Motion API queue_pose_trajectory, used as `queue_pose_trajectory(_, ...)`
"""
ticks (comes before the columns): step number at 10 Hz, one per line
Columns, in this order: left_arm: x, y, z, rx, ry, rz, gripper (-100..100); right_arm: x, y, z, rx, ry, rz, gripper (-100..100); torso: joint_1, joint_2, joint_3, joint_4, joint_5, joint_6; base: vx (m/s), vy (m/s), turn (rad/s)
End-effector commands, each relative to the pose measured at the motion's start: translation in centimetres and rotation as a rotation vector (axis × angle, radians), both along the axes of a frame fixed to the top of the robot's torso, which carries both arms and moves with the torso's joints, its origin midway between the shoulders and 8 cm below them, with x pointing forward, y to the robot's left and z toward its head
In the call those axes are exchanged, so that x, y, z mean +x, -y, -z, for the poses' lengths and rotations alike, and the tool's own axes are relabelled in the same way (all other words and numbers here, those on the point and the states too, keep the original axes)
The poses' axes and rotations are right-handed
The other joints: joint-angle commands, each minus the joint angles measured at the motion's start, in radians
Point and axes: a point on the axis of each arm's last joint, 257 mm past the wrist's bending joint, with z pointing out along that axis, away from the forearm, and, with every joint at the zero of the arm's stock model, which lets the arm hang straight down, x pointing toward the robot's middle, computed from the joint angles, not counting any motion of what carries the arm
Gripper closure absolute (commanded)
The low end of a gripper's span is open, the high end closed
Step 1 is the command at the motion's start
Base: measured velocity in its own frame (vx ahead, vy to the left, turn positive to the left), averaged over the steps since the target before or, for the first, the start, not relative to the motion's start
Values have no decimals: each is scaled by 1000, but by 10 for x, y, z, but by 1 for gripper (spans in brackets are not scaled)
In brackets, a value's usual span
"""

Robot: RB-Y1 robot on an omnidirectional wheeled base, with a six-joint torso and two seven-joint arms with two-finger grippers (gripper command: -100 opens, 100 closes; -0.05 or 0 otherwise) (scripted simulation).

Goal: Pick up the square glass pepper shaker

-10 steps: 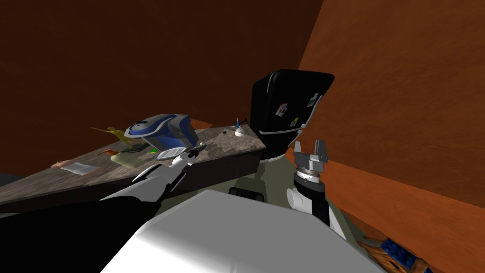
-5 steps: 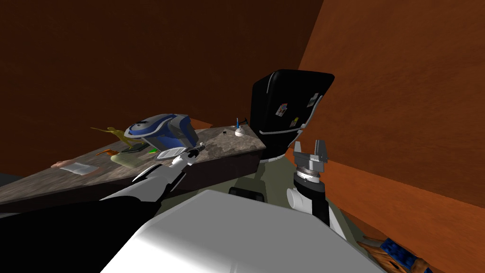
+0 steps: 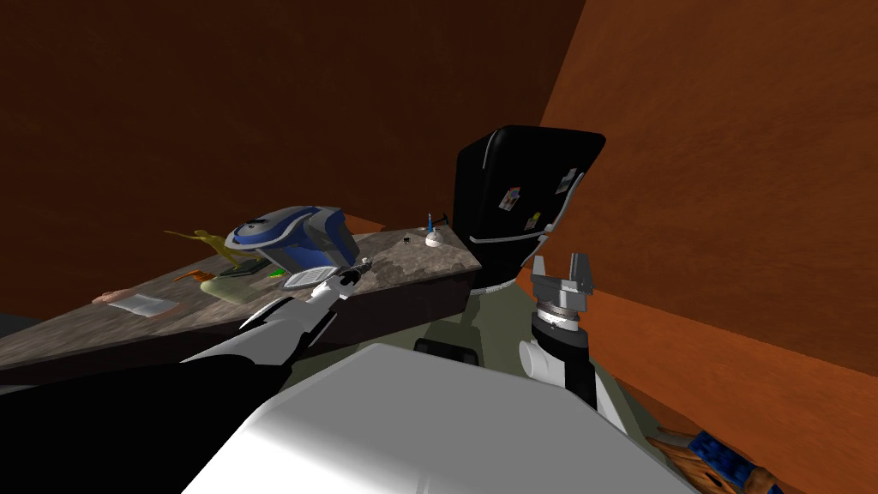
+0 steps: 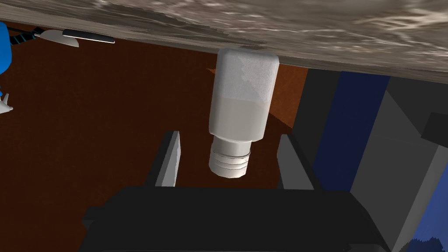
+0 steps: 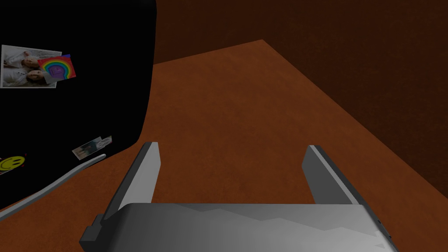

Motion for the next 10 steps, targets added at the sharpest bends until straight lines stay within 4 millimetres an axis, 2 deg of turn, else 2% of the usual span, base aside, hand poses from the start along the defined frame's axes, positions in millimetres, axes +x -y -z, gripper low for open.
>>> queue_pose_trajectory(1, 0, 0, 0, 0, 0, 0, 100, 0, 0, 0, 0, 0, 0, 0, 0, 0, 0, 0, 0, 0, 0, 0, 0)
queue_pose_trajectory(4, 0, 0, 0, 0, 0, 0, 100, 0, 0, 0, 0, 0, 0, 0, 0, 0, 0, 0, 0, 0, 0, 0, 0)
queue_pose_trajectory(6, 0, 0, 0, 0, 0, 0, -100, 0, 0, 0, 0, 0, 0, 0, 0, 0, 0, 0, 0, 0, 0, 0, 0)
queue_pose_trajectory(7, 0, 0, 0, 0, 0, 0, 0, 0, 0, 0, 0, 0, 0, 0, 0, 0, 0, 0, 0, 0, 0, 0, 0)
queue_pose_trajectory(8, 12, 16, 3, -15, 1, 14, -100, 0, 0, 0, 0, 0, 0, 0, 0, 0, 0, 0, 0, 0, -3, 28, 88)
queue_pose_trajectory(9, 12, 17, 4, -6, -5, 19, -100, 0, 0, 0, 0, 0, 0, 0, 1, 0, 0, 0, 0, 0, -3, 36, 53)
queue_pose_trajectory(10, 23, 33, 5, -28, 2, 27, -100, 0, 0, 0, 0, 0, 0, 0, 2, 0, 0, 0, 0, 0, -9, 55, 107)
